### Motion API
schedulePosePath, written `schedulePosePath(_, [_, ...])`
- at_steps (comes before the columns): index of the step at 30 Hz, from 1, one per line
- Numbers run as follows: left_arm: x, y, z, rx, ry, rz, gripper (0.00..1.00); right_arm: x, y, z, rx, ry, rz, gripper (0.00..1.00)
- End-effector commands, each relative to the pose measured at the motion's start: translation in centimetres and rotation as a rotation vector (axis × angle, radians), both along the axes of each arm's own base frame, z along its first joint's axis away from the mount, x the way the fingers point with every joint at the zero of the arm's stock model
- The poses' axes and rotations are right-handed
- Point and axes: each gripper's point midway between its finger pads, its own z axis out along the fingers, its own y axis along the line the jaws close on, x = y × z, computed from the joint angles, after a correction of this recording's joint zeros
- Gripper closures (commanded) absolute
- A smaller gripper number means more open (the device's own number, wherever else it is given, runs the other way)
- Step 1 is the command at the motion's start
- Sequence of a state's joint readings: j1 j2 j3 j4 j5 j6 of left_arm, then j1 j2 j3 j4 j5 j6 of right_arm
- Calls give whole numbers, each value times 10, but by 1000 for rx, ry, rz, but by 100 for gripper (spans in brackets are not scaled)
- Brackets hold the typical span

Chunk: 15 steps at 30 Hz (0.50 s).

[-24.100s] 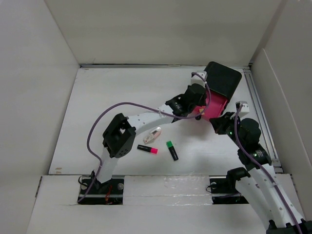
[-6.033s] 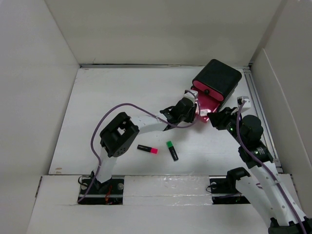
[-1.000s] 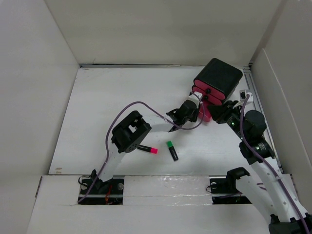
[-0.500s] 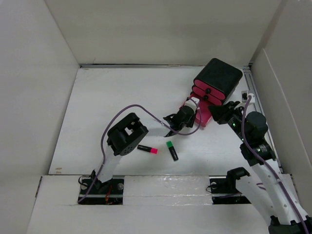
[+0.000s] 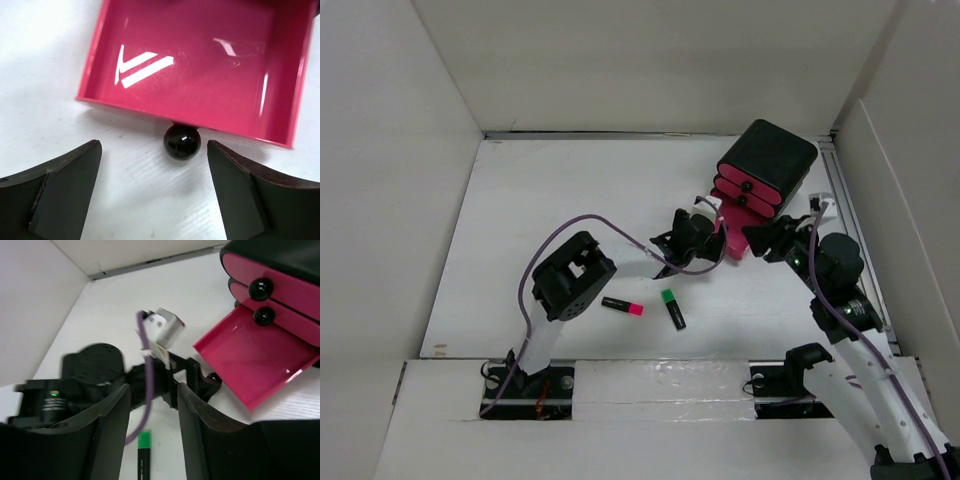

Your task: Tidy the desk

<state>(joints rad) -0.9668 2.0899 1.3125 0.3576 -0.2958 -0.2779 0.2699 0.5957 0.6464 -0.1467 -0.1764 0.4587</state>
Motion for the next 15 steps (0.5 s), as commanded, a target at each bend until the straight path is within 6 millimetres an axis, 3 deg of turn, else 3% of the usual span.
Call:
schedulePosePath(1, [4,6,77,-120,-88,45,17,-2,3,-20,-29,33,21,53])
schedulePosePath(3, [1,15,90,-136,-103,64,17,-2,4,-31,-39,55,26,63])
schedulePosePath(5, [0,22,106,-176,-131,84,28,-3,6,-45,-43,82,43,78])
schedulePosePath(6, [-4,28,129,-223,-158,89,33,-1,8,-51,-50,99,50,91])
schedulePosePath(7, [-9,36,127,-238,-165,95,51,-1,9,-57,-53,114,54,97])
schedulePosePath(10, [-16,63,150,-309,-182,153,76,-1,19,-74,-52,164,105,100])
schedulePosePath(14, [-26,94,155,-376,-150,184,80,-3,43,-100,-92,249,178,99])
schedulePosePath(15, [-33,103,155,-379,-146,191,79,-4,50,-102,-108,263,196,92])
